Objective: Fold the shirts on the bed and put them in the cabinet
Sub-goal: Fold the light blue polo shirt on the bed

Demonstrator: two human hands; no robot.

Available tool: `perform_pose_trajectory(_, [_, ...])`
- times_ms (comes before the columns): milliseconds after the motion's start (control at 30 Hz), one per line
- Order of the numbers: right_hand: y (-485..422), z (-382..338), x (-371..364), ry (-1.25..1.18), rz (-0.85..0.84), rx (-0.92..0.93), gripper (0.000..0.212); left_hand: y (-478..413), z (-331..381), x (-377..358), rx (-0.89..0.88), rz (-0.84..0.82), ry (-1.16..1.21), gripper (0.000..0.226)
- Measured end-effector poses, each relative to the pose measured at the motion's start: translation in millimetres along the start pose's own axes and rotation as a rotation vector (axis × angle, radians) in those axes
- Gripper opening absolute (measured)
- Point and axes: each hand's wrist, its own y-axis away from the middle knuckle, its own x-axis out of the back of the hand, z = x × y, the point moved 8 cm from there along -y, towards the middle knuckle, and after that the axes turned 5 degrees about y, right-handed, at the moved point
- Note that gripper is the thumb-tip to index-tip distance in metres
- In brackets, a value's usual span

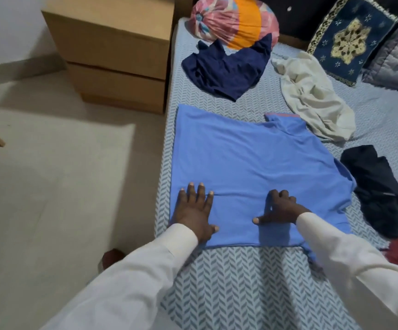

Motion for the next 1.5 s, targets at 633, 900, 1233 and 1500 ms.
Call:
perform_pose_trajectory(633, [0, -15, 5, 0.047, -0.071, 0.006, 0.112, -7, -21, 65, -0.102, -0.318, 0.084, 0.088])
perform_pose_trajectory(900, [20, 33, -3, -0.245, 0.139, 0.285, 0.098, 15, 15, 48, -0.146, 0.119, 0.263, 0.071])
perform_pose_trajectory(1233, [58, 52, -68, -0.102, 0.532, 0.432, 0.035, 65, 16, 1, -0.166, 0.06, 0.015, 0.034])
perform_pose_trajectory(1500, [61, 133, -58, -0.075, 0.828, 0.235, 0.028, 63, -4, 6, 0.05, 0.096, -0.146, 0.023])
